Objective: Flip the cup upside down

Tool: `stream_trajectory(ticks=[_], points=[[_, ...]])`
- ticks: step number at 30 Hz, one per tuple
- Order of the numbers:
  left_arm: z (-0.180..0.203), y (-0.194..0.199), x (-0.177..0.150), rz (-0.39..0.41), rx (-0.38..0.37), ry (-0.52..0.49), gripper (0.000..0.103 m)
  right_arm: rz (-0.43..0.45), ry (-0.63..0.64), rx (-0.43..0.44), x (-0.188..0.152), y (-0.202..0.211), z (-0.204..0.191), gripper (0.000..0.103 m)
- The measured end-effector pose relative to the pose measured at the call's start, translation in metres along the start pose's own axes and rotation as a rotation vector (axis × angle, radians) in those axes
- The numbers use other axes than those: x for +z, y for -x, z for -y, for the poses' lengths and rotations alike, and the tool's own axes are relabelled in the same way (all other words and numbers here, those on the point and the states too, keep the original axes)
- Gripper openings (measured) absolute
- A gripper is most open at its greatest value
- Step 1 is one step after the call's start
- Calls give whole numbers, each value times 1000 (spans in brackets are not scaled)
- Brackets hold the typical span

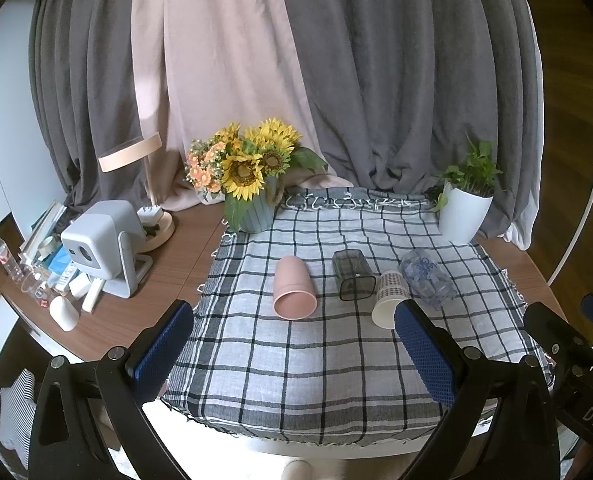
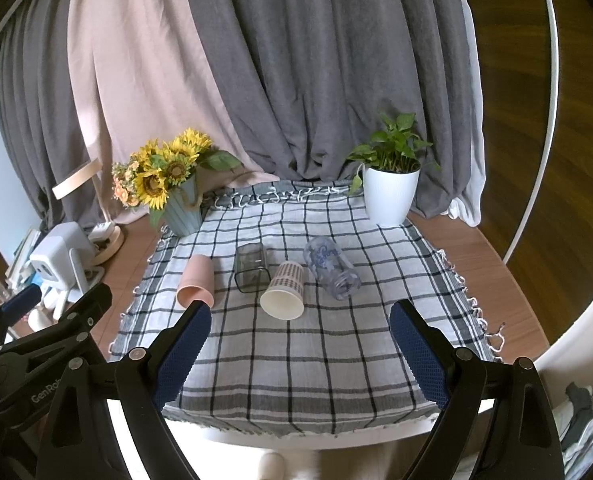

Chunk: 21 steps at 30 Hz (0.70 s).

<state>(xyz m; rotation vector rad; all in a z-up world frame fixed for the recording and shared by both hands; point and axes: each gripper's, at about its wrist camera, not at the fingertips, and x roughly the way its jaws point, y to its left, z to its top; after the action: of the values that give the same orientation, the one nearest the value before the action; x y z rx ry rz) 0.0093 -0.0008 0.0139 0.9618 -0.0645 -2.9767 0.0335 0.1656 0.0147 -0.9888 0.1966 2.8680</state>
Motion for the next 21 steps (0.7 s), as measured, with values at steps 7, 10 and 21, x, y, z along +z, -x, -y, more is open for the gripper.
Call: stream_trajectory(ticks=[7,10,21], points=[[-4,-17,5,-23,-2,-1,103,-19,9,-7,3,-11,-5,91],[-7,-28,4,-39,-1,-1,103,-38,13,-14,4,-21,-8,95],[-13,-110,6,-144,23,-12,103,-156,35,-37,20,-99,-18,98]])
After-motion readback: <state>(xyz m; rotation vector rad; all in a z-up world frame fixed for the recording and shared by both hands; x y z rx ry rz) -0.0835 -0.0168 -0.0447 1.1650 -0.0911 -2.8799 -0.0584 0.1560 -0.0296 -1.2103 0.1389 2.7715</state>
